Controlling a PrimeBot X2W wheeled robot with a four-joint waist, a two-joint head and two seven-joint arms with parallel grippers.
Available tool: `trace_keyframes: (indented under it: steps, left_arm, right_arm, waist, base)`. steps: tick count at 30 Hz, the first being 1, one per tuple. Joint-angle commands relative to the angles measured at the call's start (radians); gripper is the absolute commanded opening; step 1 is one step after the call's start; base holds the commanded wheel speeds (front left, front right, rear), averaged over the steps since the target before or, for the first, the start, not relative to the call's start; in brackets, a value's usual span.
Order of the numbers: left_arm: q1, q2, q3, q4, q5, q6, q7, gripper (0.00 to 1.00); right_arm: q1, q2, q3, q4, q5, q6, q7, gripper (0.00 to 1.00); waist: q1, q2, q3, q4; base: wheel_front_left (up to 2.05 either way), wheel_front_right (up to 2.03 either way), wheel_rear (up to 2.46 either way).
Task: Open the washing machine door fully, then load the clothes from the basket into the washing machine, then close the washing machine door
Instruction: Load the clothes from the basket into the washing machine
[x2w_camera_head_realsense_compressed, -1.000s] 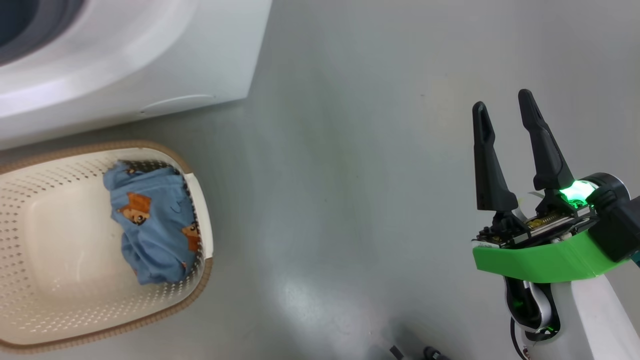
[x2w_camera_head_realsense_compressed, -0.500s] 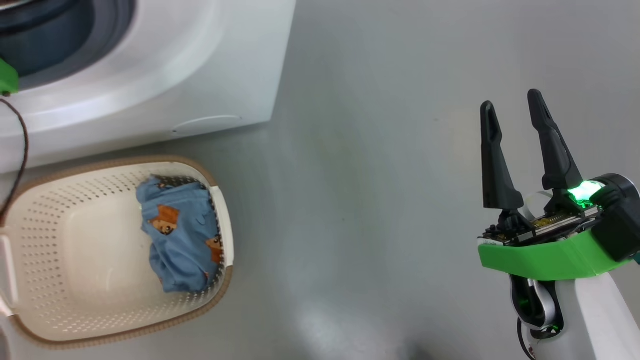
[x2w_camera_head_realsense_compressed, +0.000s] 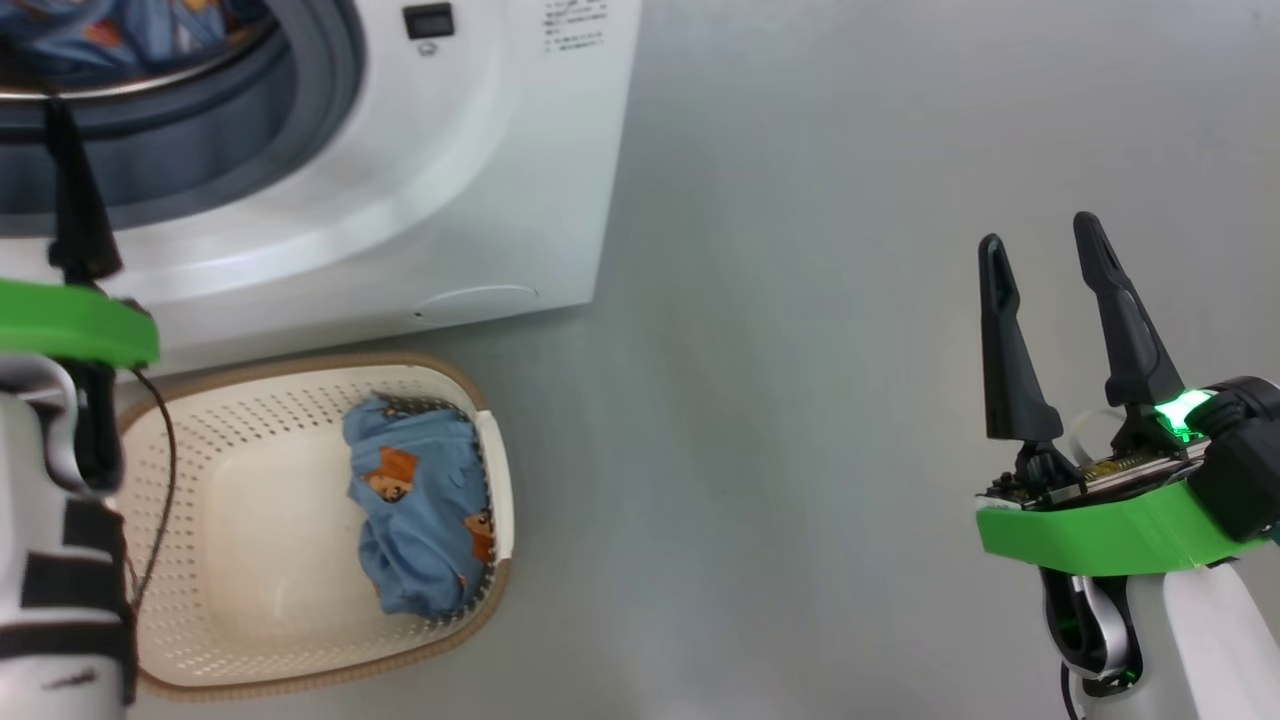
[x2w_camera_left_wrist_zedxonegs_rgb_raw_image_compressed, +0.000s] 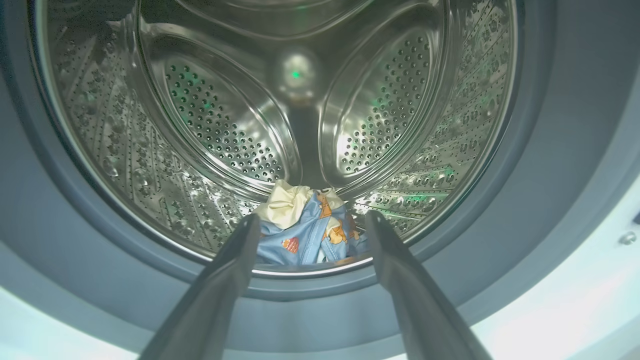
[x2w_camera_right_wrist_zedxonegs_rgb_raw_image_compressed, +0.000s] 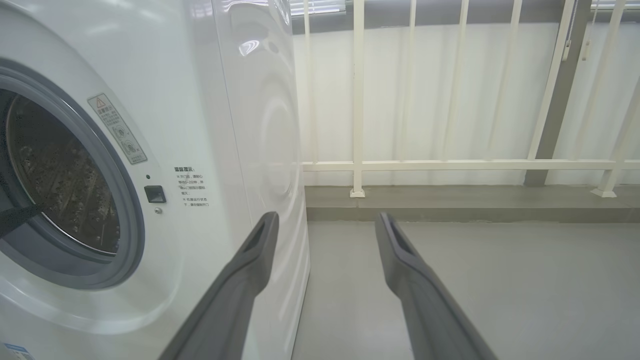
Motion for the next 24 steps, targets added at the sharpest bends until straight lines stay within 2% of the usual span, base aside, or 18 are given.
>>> trace_keyframes:
  steps: [1, 14, 24]
  left_arm:
    - [0.029, 0.035, 0.032, -0.041, 0.017, -0.002, -0.006, 1.00]
    - [0.241, -0.053, 0.062, -0.186, 0.110, -0.006, -0.006, 1.00]
    - [0.383, -0.086, 0.061, -0.268, 0.126, -0.006, -0.006, 1.00]
  right_arm:
    - [0.028, -0.011, 0.014, -0.022, -0.012, 0.007, -0.005, 1.00]
    - [0.083, -0.046, -0.006, -0.005, -0.013, 0.007, -0.005, 1.00]
    - [0.129, -0.056, -0.029, -0.003, -0.015, 0.007, -0.005, 1.00]
  waist:
    - [0.0002, 0.0000, -0.030, 0.025]
    - [0.0002, 0.0000, -0.122, 0.076]
    - [0.0002, 0.0000, -0.182, 0.108]
  base:
    - [0.00, 0.00, 0.00]
    - [0.00, 0.00, 0.00]
    - [0.00, 0.00, 0.00]
